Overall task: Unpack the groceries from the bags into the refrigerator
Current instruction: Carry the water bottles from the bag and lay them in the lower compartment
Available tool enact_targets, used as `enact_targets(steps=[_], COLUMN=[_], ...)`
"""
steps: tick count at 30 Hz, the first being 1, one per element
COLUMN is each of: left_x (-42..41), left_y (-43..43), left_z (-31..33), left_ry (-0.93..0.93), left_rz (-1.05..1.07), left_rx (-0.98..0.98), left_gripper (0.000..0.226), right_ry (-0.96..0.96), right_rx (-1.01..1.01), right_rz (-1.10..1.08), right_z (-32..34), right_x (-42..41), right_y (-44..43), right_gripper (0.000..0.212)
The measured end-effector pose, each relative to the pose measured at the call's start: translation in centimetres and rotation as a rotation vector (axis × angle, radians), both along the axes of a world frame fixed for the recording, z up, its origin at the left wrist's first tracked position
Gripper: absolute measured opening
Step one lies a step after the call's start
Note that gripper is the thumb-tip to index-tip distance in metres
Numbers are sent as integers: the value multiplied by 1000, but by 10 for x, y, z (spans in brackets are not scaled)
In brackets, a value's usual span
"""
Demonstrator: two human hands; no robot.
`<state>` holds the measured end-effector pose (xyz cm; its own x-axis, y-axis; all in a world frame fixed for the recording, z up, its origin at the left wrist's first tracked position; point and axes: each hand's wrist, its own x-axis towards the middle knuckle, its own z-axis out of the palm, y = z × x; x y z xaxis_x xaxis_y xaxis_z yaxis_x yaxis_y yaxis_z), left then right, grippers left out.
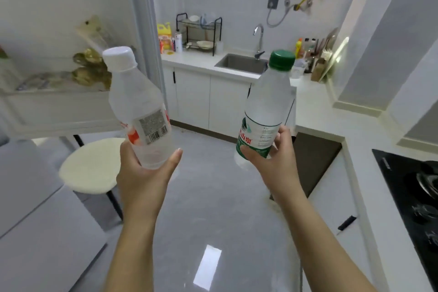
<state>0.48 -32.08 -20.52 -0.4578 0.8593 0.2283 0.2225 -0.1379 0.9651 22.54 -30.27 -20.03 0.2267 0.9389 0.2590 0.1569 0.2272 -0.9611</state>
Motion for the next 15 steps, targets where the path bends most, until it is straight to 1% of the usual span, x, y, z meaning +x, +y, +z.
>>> enact_targets(steps=[7, 10, 13, 15], left_x=[-42, -49, -50, -48], left_y=[-19, -28, -39, -46], left_z=[1, 0, 2, 9], left_ry=[-31, -11, 26, 52], left_rz=[227, 354, 512, 611], left_rx=[7, -2, 13, 36], left_gripper=[60, 61, 68, 68], right_ry=[42, 58, 72, 68], right_rx=[-26, -17, -4, 7], right_rz=[200, 308, 451, 536], right_z=[-3, -4, -1, 4], right_x=[-51, -66, -80, -88], right_y=[36, 51, 66, 74], right_gripper=[70, 70, 69, 69])
